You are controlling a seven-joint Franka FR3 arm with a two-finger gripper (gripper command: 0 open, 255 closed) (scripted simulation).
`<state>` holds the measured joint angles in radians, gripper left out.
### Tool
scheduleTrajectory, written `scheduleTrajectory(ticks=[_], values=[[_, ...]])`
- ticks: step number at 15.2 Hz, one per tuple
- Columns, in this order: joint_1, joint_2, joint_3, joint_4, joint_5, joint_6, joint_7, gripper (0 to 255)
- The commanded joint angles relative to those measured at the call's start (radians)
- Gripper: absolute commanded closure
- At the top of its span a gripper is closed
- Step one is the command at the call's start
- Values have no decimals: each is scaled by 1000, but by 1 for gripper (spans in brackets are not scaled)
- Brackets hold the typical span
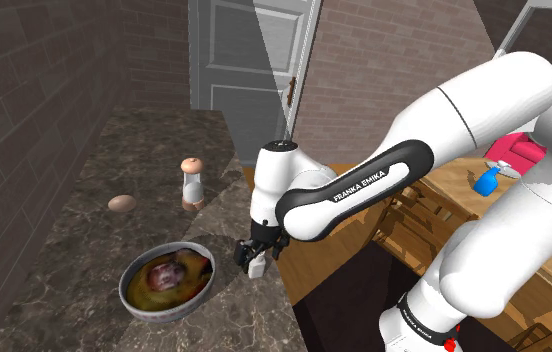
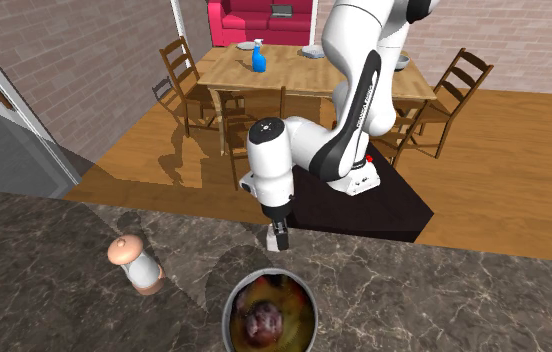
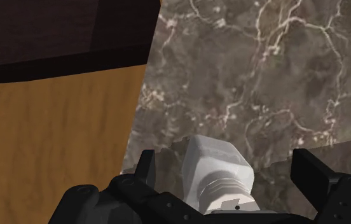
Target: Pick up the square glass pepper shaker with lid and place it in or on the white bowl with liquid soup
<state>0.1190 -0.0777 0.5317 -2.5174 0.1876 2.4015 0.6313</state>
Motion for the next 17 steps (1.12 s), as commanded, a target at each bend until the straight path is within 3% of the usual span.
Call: scheduleTrajectory(ticks=[1,4,5,14,17], values=[[0,2,0,1,-1,2,0,0],[0,2,0,1,-1,1,0,0],[0,2,0,1,-1,1,0,255],[0,2,0,1,-1,1,0,255],[2,-36,-4,13,16,-46,-10,255]])
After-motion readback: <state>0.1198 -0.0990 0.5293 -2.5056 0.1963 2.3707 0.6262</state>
